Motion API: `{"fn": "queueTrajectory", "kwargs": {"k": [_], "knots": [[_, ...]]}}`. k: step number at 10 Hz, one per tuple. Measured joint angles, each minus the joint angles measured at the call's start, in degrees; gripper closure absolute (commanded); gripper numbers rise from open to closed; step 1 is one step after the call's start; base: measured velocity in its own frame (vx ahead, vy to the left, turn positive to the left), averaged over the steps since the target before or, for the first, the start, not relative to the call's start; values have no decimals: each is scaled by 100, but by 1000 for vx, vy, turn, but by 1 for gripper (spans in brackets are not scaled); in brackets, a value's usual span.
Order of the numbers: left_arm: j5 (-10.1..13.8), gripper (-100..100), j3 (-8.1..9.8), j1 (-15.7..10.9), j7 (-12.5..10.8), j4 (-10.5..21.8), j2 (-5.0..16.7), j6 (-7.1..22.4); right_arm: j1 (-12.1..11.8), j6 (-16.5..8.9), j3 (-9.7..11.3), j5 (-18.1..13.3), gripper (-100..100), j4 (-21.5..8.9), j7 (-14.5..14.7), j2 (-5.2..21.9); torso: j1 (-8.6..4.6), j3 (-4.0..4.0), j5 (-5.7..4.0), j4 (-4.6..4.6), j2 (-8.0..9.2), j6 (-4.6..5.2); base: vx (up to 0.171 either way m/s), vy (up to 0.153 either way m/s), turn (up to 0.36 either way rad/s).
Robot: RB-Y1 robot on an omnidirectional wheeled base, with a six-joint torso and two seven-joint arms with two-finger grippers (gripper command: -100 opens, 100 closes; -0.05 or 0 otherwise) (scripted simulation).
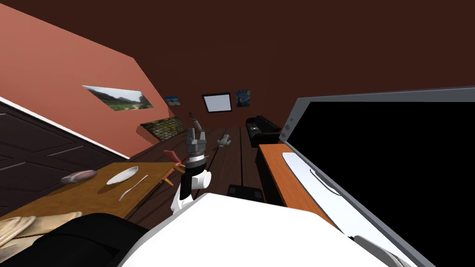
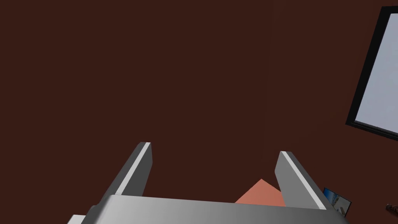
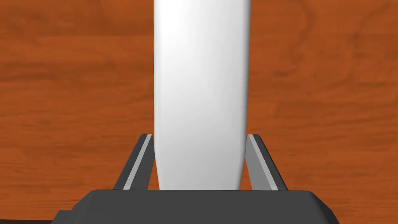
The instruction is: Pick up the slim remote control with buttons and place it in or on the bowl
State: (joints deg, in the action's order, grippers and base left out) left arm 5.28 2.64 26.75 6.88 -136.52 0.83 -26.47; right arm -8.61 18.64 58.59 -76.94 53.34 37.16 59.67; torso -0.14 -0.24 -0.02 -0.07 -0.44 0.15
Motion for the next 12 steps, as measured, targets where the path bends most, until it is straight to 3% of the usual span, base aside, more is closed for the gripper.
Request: {"fn": "queueTrajectory", "kwargs": {"k": [2, 3, 6, 7, 8, 9, 12], "knots": [[0, 0, 0, 0, 0, 0, 0, 0, -226, -214, 54, -409, 100, 435, -234, 207, -1, -9, 1, -3, -17, -1, 157, 0, -159], [0, 0, 0, -1, 0, 0, 0, 0, -299, -247, 9, -449, 100, 514, -196, 220, 5, -2, -1, 2, -5, -10, 115, 6, -140], [0, 0, 0, 0, 0, 0, 0, 0, -503, -460, 75, -839, 100, 1023, -439, 439, 3, 8, 2, 5, 12, -2, 82, 1, -109], [0, 0, -1, -2, 0, 0, 0, 0, -517, -477, 79, -856, 0, 1046, -450, 445, 3, 15, 2, 8, 25, -10, 8, 2, 10], [0, 0, -1, -2, 0, 1, 0, 0, -513, -476, 77, -854, 100, 1044, -449, 444, 2, 22, 3, 11, 38, -8, -3, 8, -18], [0, 0, -1, -2, 0, 1, 0, 1, -447, -517, 152, -994, 100, 1118, -634, 579, 2, 26, 11, 12, 44, -10, -10, 4, 7], [0, 0, -1, -3, 0, 1, 0, 1, -388, -470, -94, -747, 100, 936, -307, 888, 10, 34, 16, 14, 59, -13, -36, 19, -33]]}}
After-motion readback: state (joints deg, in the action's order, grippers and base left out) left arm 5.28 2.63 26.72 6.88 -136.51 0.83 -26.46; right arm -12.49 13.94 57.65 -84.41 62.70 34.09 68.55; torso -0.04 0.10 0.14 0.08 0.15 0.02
